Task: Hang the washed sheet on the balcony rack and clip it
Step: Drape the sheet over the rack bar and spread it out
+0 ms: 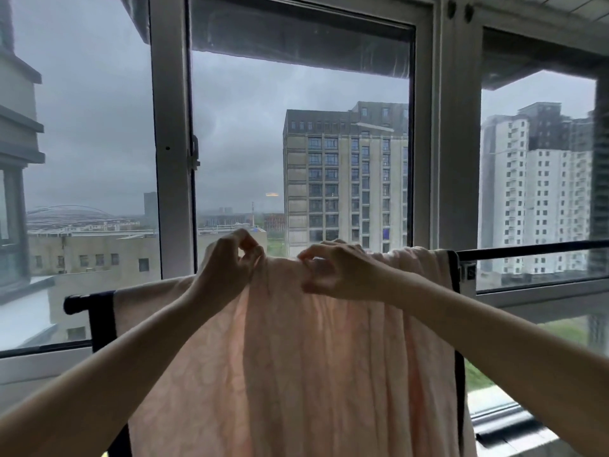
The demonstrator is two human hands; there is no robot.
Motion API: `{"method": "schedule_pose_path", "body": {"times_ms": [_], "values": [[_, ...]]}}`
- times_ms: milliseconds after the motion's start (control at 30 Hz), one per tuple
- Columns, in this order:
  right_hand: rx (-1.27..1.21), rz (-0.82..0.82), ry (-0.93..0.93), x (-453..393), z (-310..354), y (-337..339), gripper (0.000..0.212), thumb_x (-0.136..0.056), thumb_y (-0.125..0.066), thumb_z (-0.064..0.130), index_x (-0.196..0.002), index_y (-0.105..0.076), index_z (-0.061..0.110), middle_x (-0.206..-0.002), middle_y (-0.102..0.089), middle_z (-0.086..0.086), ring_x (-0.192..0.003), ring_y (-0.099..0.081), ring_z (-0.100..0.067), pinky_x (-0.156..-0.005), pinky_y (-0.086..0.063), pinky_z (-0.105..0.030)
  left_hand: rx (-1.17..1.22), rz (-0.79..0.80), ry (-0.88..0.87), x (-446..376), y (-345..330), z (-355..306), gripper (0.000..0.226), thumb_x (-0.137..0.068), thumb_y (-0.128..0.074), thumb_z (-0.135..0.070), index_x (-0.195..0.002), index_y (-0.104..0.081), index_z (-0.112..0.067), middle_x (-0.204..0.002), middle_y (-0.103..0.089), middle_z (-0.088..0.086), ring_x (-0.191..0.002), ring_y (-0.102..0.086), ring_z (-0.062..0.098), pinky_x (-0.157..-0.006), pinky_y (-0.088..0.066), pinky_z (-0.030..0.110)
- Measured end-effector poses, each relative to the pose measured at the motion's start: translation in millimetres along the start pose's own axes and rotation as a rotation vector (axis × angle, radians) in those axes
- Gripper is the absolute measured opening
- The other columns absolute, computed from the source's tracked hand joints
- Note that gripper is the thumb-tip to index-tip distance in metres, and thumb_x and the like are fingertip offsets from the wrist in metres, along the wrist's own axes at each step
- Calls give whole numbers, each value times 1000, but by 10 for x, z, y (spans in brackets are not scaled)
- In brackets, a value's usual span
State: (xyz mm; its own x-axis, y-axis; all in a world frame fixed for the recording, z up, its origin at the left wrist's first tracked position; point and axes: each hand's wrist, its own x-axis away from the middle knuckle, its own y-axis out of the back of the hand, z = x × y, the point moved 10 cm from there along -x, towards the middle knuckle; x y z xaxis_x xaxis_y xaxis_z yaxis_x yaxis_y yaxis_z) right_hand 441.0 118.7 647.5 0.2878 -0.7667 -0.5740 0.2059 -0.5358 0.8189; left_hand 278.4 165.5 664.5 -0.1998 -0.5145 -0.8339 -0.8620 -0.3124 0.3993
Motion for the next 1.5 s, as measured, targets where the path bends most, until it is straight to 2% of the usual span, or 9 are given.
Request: {"method": "schedule_pose_path", "body": {"times_ms": [67, 267, 467, 667, 900, 1067, 1167, 1267, 1500], "values": [[26, -61, -10, -52, 40, -19, 45, -79, -70, 48, -117, -60, 27, -109, -66, 4, -97, -59, -13, -83, -46, -30, 17, 16, 19, 19, 18, 25, 14, -89, -64, -10, -76, -62, -16, -74, -62, -9, -70, -62, 13, -65, -47, 26], [-364, -133, -114, -155, -154, 81, 9, -80, -74, 18, -85, -68, 14, -81, -65, 7, -74, -59, -1, -67, -44, -10, -41, -50, 29, 122, 280, 87, 6, -89, -64, -8, -83, -65, -11, -80, -66, -1, -72, -60, 5, -65, -46, 13], [-136, -340, -319, -50, -740, 394, 11, -87, -66, 9, -82, -57, 13, -75, -59, 0, -72, -59, -14, -61, -39, -16, -80, -218, 163, 139, 756, 427, 7, -89, -63, -11, -84, -64, -7, -79, -65, 5, -76, -61, 23, -67, -39, 27], [55, -328, -318, -1, -742, 423, 12, -85, -65, 8, -82, -57, 17, -79, -59, 1, -76, -60, -17, -70, -51, -31, -161, 142, 65, 144, 550, 331, 14, -88, -61, -1, -85, -66, -14, -78, -67, -4, -64, -56, 0, -53, -37, 6], [-20, -105, -41, -135, 6, 69, 22, -86, -60, 8, -104, -66, 20, -114, -61, 1, -105, -52, -11, -95, -45, -31, -48, 443, 32, 228, 371, 321, 33, -77, -70, 5, -87, -71, -26, -77, -71, -25, -76, -64, -11, -69, -44, 3], [-174, -66, 81, -258, 521, -147, 28, -88, -64, 37, -111, -66, 21, -106, -67, 4, -87, -61, -5, -81, -49, -26, -94, 337, -29, 225, 399, 288, 13, -80, -74, -10, -86, -74, -22, -82, -73, -9, -80, -67, -1, -72, -47, 10], [-159, -99, 127, -344, 658, -210, 18, -84, -70, 31, -95, -70, 16, -91, -69, -1, -81, -63, -14, -76, -53, -34, -160, 210, -26, 224, 464, 295, 4, -80, -76, -21, -82, -73, -20, -78, -70, -8, -73, -65, 3, -70, -49, 20], [-204, -139, 98, -400, 616, -190, 11, -80, -75, 22, -86, -73, 13, -83, -71, -1, -74, -63, -11, -70, -50, -24, -207, 119, -3, 247, 551, 339, 14, -78, -78, -28, -79, -69, -18, -76, -67, -7, -72, -61, 3, -63, -43, 17], [-92, -276, -125, -295, 55, 38, 10, -88, -63, 6, -83, -57, 13, -80, -58, -1, -76, -58, -16, -74, -51, -30, -299, 51, 14, 241, 678, 416, 17, -84, -72, -17, -72, -61, -16, -71, -66, 3, -67, -61, 16, -59, -39, 23]]}}
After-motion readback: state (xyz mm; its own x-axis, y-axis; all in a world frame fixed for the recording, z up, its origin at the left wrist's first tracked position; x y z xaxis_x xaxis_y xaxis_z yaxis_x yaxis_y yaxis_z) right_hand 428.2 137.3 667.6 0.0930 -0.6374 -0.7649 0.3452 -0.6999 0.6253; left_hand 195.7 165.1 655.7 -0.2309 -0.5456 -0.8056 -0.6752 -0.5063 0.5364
